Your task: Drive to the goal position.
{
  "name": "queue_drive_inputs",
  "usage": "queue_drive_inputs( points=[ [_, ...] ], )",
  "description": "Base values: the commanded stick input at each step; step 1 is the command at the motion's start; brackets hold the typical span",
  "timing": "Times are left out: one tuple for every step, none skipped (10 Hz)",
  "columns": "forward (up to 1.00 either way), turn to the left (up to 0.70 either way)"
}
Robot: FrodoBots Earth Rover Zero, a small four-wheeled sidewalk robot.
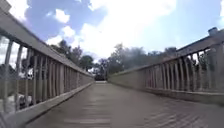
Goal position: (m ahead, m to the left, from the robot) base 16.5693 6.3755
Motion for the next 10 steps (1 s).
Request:
queue_drive_inputs(
  points=[
    [0.85, 0.0],
    [0.85, 0.0],
    [0.85, 0.0],
    [0.85, 0.0],
    [0.85, 0.0],
    [0.85, 0.0],
    [0.85, 0.0],
    [0.85, 0.0],
    [0.85, 0.0],
    [0.85, 0.0]
  ],
)
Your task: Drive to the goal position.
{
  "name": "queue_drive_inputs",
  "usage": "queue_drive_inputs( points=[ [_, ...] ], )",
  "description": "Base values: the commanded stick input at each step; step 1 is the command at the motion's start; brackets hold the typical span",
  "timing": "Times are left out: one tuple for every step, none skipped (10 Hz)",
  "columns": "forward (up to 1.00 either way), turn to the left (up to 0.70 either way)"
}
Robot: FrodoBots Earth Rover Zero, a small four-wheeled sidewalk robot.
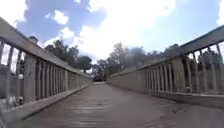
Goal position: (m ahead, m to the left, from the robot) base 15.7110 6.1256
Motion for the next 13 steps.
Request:
queue_drive_inputs(
  points=[
    [0.85, 0.0],
    [0.85, 0.0],
    [0.85, 0.0],
    [0.85, 0.0],
    [0.85, 0.0],
    [0.85, 0.0],
    [0.85, 0.0],
    [0.85, 0.0],
    [0.85, 0.0],
    [0.85, 0.0],
    [0.85, 0.0],
    [0.85, 0.0],
    [0.85, 0.0]
  ],
)
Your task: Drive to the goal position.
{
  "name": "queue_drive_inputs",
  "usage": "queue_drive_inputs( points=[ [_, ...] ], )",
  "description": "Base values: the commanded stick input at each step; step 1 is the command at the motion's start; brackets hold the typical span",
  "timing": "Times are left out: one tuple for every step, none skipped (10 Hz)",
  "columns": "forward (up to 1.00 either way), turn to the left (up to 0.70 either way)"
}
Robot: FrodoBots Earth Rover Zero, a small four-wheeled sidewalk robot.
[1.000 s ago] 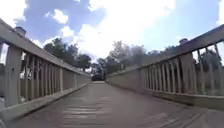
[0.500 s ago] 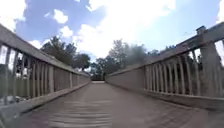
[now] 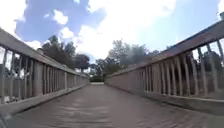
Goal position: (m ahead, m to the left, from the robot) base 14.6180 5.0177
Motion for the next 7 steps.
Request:
queue_drive_inputs(
  points=[
    [0.85, 0.0],
    [0.85, 0.0],
    [0.85, 0.0],
    [0.85, 0.12],
    [0.85, 0.34],
    [0.85, 0.34],
    [0.85, 0.2]
  ],
)
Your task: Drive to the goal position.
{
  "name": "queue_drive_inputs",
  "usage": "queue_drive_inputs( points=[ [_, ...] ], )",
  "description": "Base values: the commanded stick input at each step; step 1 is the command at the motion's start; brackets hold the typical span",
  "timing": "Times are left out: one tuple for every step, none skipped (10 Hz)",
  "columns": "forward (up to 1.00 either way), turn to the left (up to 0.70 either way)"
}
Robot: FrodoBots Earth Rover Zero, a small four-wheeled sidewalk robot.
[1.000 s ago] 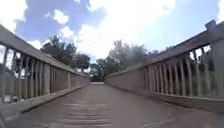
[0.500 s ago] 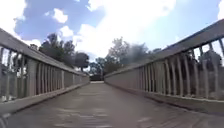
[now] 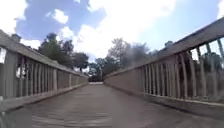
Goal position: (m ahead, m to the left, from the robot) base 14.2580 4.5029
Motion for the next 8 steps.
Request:
queue_drive_inputs(
  points=[
    [0.85, 0.03],
    [0.85, 0.0],
    [0.85, 0.0],
    [0.85, 0.0],
    [0.85, 0.0],
    [0.85, 0.25],
    [0.85, 0.34],
    [0.85, 0.17]
  ],
)
